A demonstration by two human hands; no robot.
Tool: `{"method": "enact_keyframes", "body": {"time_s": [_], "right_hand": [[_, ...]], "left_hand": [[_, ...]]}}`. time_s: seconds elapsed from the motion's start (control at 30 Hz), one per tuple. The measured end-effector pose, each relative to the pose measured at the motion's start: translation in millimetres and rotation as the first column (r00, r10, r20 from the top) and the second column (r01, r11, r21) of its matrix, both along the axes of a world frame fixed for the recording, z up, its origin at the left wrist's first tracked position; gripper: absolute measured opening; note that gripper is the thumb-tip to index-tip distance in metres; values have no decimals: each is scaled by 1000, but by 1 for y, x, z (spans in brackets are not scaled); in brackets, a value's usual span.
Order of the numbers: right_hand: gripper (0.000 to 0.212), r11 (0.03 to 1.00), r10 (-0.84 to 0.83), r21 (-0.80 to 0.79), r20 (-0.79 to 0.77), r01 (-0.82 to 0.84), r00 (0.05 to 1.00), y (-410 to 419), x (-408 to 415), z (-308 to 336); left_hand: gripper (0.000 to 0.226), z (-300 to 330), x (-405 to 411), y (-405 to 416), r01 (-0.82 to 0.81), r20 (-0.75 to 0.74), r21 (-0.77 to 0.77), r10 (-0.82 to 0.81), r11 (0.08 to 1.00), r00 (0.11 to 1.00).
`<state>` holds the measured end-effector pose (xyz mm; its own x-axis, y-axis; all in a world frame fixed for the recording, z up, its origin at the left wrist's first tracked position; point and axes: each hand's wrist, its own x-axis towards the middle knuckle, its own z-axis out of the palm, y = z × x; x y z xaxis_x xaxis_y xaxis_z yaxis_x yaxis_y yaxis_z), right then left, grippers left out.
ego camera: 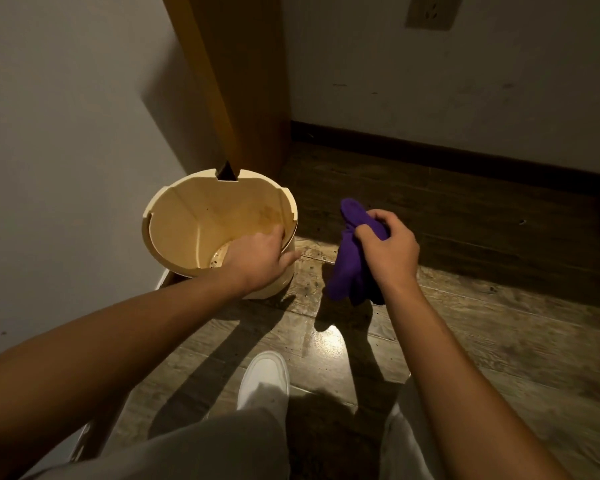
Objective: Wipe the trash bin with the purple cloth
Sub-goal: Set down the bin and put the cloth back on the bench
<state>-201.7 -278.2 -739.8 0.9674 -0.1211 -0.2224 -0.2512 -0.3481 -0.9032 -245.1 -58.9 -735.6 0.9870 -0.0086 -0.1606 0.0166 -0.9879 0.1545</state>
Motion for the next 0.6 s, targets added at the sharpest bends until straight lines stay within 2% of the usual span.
{"method": "enact_keyframes", "body": {"time_s": [0.07, 0.13, 0.17, 0.2, 0.23, 0.27, 0.33, 0.43, 0.5, 0.6], "right_hand": [[30, 995, 40, 85, 72, -46, 997, 0, -2, 12], [33, 986, 78, 134, 158, -100, 984, -1, -1, 27], [36, 981, 119, 129, 189, -145, 975, -2, 0, 36], [42, 972, 187, 101, 213, -212, 959, -3, 1, 46], [52, 953, 279, 54, 234, -299, 931, -4, 2, 56], [65, 921, 379, -5, 243, -390, 893, -5, 3, 65], [89, 837, 547, -122, 236, -534, 803, -6, 4, 84], [98, 742, 669, -256, 222, -619, 710, -3, 1, 103], [98, 741, 669, -259, 204, -620, 715, 2, -6, 117], [102, 760, 649, -163, 134, -629, 749, 4, -16, 150]], "left_hand": [[53, 19, 7, 0, -95, 59, -193, 108, 977, 992], [51, 47, 17, -1, -147, 120, -404, 212, 903, 970], [51, 62, 21, -4, -199, 66, -568, 285, 799, 956], [53, 76, 24, -9, -266, -53, -731, 336, 628, 940], [55, 88, 27, -13, -333, -177, -819, 346, 467, 921], [56, 98, 28, -16, -374, -258, -840, 317, 394, 913], [56, 109, 26, -21, -434, -381, -837, 214, 334, 900], [48, 119, 20, -25, -565, -564, -825, 43, 29, 825], [40, 129, 14, -26, -604, -605, -793, -7, -85, 796], [37, 160, 8, -25, -624, -634, -764, 15, -165, 773]]}}
